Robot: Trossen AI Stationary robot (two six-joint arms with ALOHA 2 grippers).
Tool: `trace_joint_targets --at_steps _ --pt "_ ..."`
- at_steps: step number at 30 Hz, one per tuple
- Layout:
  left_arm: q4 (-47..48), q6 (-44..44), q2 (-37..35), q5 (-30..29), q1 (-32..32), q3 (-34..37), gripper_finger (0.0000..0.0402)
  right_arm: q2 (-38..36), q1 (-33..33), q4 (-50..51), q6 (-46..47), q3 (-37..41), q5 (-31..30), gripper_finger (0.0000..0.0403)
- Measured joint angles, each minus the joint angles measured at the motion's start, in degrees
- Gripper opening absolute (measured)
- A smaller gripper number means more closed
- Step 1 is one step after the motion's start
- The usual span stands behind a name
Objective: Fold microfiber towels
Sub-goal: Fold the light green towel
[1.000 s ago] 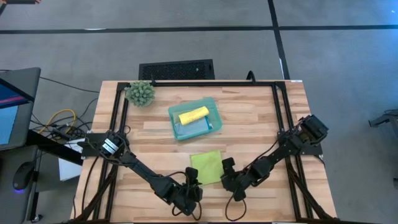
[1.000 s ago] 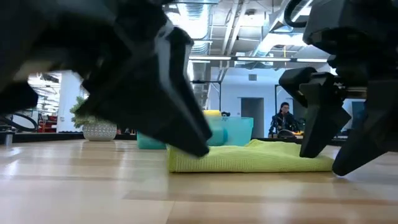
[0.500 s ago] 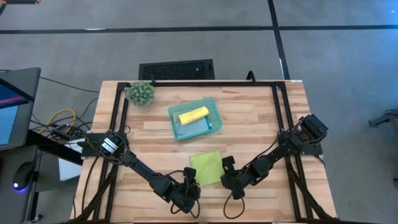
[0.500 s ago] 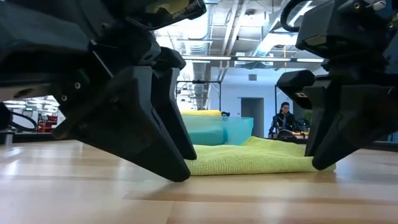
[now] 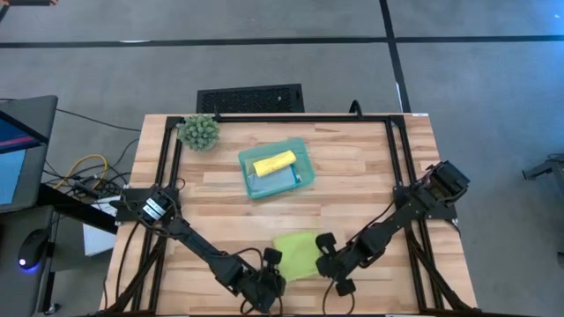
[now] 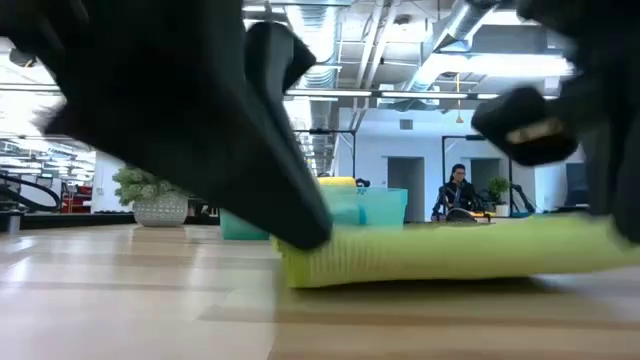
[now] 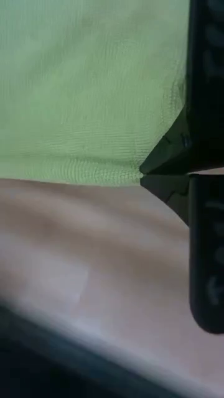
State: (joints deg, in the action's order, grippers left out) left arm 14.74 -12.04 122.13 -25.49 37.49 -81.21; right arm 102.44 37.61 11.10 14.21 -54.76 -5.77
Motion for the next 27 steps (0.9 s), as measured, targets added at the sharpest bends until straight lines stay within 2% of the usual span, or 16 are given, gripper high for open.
trace_joint_targets --at_steps 6,12,18,24,27 --pt "0.19 1.03 -0.02 1.25 1.91 -4.22 0.0004 -0.16 2.51 3.72 2.88 -5.46 5.09 0.0017" --pt "1.30 1.53 -0.02 0.90 3.52 -7.45 0.0002 -0.16 5.12 7.43 3.84 -10.40 5.76 0.0013" --pt "3.02 1.36 -0.07 -2.58 3.75 -8.11 0.0001 -0.16 5.25 9.91 4.67 -12.67 5.20 0.0015" --pt "10.52 -4.34 -0.07 -10.50 3.24 -8.11 0.0001 -0.10 0.77 14.90 8.24 -12.10 3.71 0.0013" --pt "13.64 -6.76 -0.09 -12.38 2.68 -8.11 0.0001 -0.03 -1.69 15.68 8.45 -10.42 2.71 0.0015"
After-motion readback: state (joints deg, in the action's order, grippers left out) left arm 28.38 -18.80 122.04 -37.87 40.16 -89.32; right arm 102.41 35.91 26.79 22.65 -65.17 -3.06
